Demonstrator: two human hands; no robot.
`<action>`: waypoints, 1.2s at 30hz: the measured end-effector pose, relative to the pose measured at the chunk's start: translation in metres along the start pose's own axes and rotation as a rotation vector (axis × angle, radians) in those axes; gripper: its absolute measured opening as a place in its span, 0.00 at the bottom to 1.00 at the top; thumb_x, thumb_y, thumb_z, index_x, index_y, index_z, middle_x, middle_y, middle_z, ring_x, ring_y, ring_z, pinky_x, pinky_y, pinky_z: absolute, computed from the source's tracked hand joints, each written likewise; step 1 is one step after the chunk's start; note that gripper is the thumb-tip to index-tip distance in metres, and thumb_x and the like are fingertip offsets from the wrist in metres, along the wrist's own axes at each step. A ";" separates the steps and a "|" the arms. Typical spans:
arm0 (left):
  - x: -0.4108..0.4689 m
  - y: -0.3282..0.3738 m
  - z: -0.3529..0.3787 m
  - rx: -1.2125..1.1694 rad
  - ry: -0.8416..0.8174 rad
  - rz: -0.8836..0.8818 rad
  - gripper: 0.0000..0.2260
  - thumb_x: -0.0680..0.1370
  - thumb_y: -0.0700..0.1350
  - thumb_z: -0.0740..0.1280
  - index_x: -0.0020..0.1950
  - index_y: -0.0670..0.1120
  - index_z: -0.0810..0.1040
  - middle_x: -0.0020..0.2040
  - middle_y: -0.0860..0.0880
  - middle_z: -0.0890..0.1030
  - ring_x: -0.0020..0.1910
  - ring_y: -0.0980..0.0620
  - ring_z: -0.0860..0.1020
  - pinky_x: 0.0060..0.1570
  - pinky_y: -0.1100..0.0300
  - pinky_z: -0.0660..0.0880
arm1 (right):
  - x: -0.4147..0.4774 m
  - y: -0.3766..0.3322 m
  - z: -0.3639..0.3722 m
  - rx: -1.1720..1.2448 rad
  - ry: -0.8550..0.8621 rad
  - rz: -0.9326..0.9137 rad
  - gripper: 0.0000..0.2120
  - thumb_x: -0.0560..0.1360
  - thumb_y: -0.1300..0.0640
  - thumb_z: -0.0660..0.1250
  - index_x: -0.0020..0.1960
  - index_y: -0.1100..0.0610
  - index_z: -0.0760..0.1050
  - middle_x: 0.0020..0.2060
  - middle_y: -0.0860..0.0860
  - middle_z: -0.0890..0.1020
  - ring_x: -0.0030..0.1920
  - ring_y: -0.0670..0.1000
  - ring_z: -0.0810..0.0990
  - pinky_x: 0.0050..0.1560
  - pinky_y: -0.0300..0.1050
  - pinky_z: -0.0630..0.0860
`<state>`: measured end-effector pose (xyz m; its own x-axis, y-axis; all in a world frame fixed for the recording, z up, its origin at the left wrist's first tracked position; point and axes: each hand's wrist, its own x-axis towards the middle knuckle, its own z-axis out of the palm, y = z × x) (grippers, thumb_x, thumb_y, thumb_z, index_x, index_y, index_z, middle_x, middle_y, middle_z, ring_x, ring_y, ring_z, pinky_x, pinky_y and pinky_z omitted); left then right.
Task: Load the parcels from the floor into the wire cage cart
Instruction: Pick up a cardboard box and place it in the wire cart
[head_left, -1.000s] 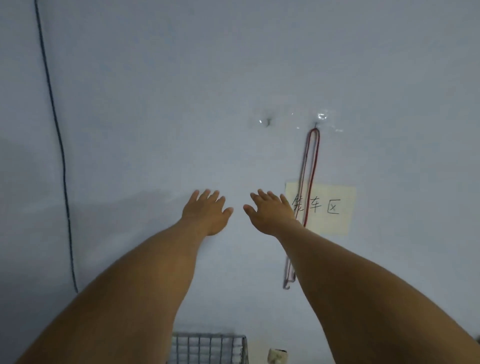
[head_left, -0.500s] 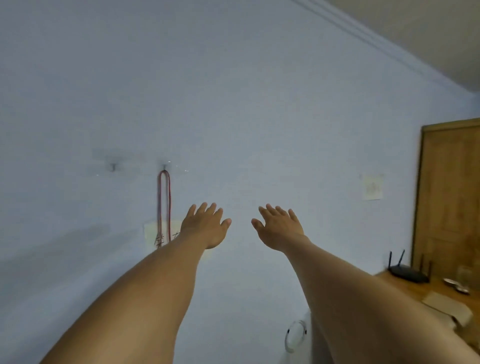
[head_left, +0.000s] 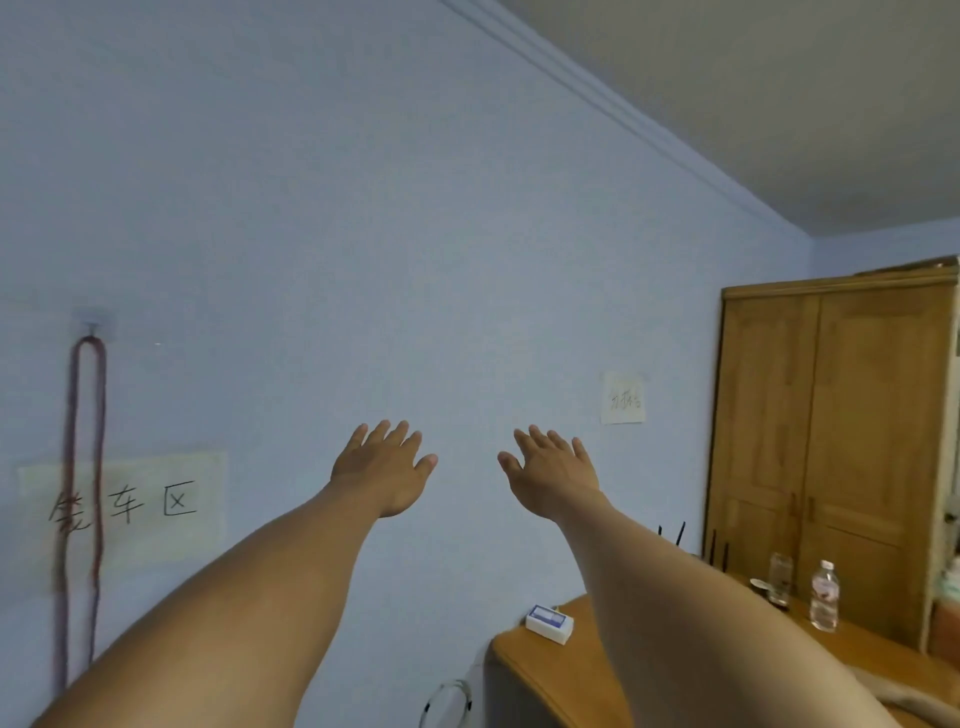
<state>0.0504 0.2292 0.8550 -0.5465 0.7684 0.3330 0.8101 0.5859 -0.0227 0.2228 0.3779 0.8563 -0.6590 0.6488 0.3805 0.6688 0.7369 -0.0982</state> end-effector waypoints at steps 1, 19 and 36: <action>0.005 0.004 0.004 0.008 -0.004 -0.013 0.29 0.85 0.61 0.40 0.85 0.51 0.47 0.85 0.52 0.45 0.83 0.50 0.42 0.81 0.48 0.39 | 0.006 0.008 0.003 0.008 -0.007 -0.009 0.31 0.85 0.39 0.42 0.84 0.49 0.47 0.84 0.48 0.49 0.83 0.52 0.45 0.82 0.56 0.40; 0.086 -0.065 0.146 -0.011 -0.153 -0.245 0.29 0.86 0.60 0.41 0.85 0.50 0.48 0.85 0.51 0.46 0.83 0.48 0.44 0.81 0.48 0.41 | 0.140 -0.019 0.172 0.108 -0.156 -0.233 0.31 0.85 0.38 0.43 0.84 0.50 0.49 0.84 0.48 0.51 0.83 0.51 0.47 0.82 0.55 0.42; -0.015 -0.091 0.572 -0.301 -0.716 -0.602 0.26 0.87 0.56 0.45 0.82 0.44 0.59 0.82 0.43 0.59 0.81 0.42 0.58 0.79 0.45 0.54 | 0.092 -0.004 0.604 0.179 -0.866 -0.231 0.30 0.85 0.38 0.47 0.81 0.55 0.60 0.78 0.54 0.67 0.76 0.58 0.68 0.73 0.56 0.63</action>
<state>-0.1371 0.3116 0.3131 -0.8049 0.3955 -0.4423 0.3200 0.9171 0.2376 -0.0489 0.5491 0.3366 -0.8462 0.3439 -0.4071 0.4722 0.8379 -0.2737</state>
